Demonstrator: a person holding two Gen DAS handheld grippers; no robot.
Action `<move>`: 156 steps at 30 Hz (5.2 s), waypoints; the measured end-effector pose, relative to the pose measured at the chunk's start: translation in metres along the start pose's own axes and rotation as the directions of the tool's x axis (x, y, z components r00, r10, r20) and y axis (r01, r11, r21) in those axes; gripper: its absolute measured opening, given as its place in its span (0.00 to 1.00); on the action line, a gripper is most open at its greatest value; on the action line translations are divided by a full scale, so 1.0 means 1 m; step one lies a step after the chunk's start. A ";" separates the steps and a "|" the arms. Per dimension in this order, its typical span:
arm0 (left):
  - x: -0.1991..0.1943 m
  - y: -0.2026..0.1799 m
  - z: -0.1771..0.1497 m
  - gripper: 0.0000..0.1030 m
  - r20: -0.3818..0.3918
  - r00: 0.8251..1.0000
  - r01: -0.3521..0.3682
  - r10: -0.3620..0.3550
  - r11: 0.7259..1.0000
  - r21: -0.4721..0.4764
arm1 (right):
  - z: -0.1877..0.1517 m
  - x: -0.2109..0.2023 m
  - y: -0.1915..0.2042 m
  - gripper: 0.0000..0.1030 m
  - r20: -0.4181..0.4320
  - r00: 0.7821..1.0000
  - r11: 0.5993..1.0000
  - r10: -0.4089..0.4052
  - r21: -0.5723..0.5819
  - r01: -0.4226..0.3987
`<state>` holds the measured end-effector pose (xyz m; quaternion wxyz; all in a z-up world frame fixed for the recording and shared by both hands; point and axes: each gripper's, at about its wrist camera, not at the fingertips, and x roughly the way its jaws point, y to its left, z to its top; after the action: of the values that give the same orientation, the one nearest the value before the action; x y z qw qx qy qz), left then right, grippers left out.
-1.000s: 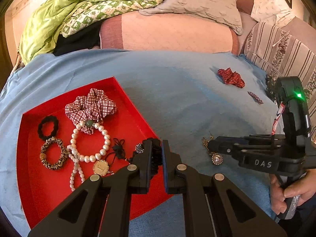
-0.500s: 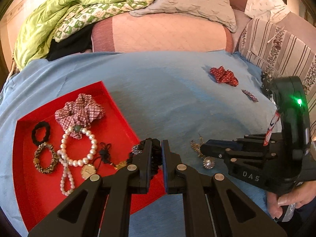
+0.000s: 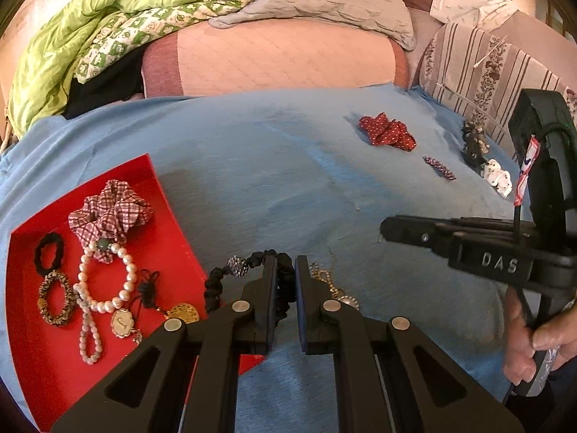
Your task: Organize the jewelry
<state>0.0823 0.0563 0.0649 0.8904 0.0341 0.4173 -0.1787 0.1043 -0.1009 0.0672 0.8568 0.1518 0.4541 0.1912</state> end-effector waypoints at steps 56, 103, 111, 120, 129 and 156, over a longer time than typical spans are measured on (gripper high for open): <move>0.039 -0.052 -0.025 0.24 -0.139 0.989 -0.025 0.057 0.976 0.218 | 0.004 -0.027 -0.010 0.12 0.027 0.994 0.994 0.101 0.037 -0.102; -0.072 0.047 0.013 0.15 0.240 0.969 0.090 -0.061 0.990 -0.110 | 0.019 -0.050 0.004 0.12 0.127 0.969 0.974 0.213 0.054 -0.221; -0.092 0.079 -0.005 0.15 0.247 0.969 0.060 -0.021 0.987 -0.152 | 0.014 -0.038 0.045 0.12 0.104 0.966 0.971 0.237 -0.023 -0.236; -0.119 0.123 -0.026 0.15 0.261 0.965 0.038 0.024 0.973 -0.230 | -0.002 -0.022 0.094 0.12 0.058 0.964 0.964 0.259 -0.074 -0.255; -0.138 0.166 -0.045 0.15 0.264 0.962 0.027 0.062 0.947 -0.319 | -0.017 -0.002 0.146 0.12 -0.005 0.945 0.943 0.327 -0.061 -0.327; -0.107 0.195 -0.073 0.15 0.073 0.985 -0.119 0.153 0.932 -0.341 | -0.041 0.066 0.214 0.13 -0.155 0.952 0.956 0.262 -0.091 -0.278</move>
<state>0.0337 0.2845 0.0815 0.9129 -0.0979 0.3937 -0.0443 0.0634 0.1217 0.0904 0.7953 0.1504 0.4773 0.3421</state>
